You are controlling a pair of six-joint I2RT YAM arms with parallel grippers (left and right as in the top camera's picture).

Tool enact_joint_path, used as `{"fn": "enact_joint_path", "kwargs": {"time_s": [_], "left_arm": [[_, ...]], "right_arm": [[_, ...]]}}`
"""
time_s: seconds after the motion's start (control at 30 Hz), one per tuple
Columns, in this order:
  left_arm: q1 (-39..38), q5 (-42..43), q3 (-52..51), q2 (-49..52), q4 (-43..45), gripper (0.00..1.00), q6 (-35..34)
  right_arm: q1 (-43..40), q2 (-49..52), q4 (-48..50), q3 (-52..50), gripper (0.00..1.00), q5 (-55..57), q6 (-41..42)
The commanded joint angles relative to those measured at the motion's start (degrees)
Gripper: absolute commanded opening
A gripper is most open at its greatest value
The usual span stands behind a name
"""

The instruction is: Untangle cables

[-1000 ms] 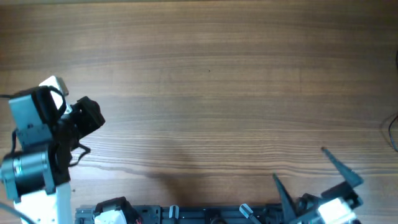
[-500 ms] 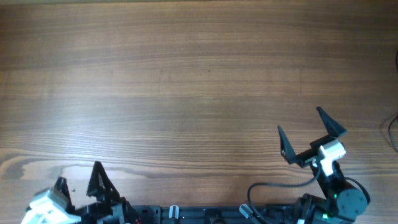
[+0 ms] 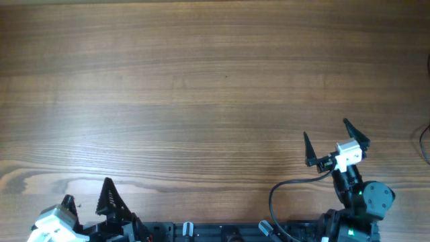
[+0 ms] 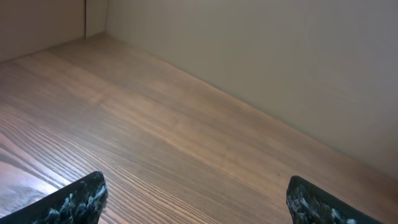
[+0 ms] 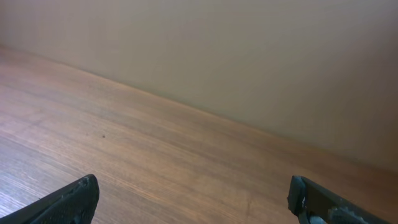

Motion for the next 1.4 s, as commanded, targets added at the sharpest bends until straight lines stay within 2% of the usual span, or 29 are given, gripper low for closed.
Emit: {"fn": "enact_joint_path", "kwargs": {"time_s": [0.0,0.5,0.8,1.1,1.37], "left_arm": [[0.22,-3.26,-0.35,-0.50,0.00,0.96,-0.28],[-2.32,-5.25,-0.35,-0.50,0.24,0.98,-0.28],[-2.32,-5.22,-0.35,-0.50,0.24,0.98,-0.31],[-2.32,-5.22,-0.35,-0.50,0.22,0.98,-0.31],[-2.32,-5.22,-0.35,-0.50,0.22,0.98,-0.31]], "right_arm": [[-0.02,1.90,0.20,-0.07,1.00,1.16,-1.33],[0.48,2.73,0.24,-0.07,1.00,1.16,-1.29],[13.99,-0.87,0.24,-0.07,1.00,1.16,-1.31],[17.75,-2.16,0.31,-0.07,1.00,1.16,-1.33],[17.77,-2.14,0.31,-0.07,1.00,1.16,-1.31]]}}
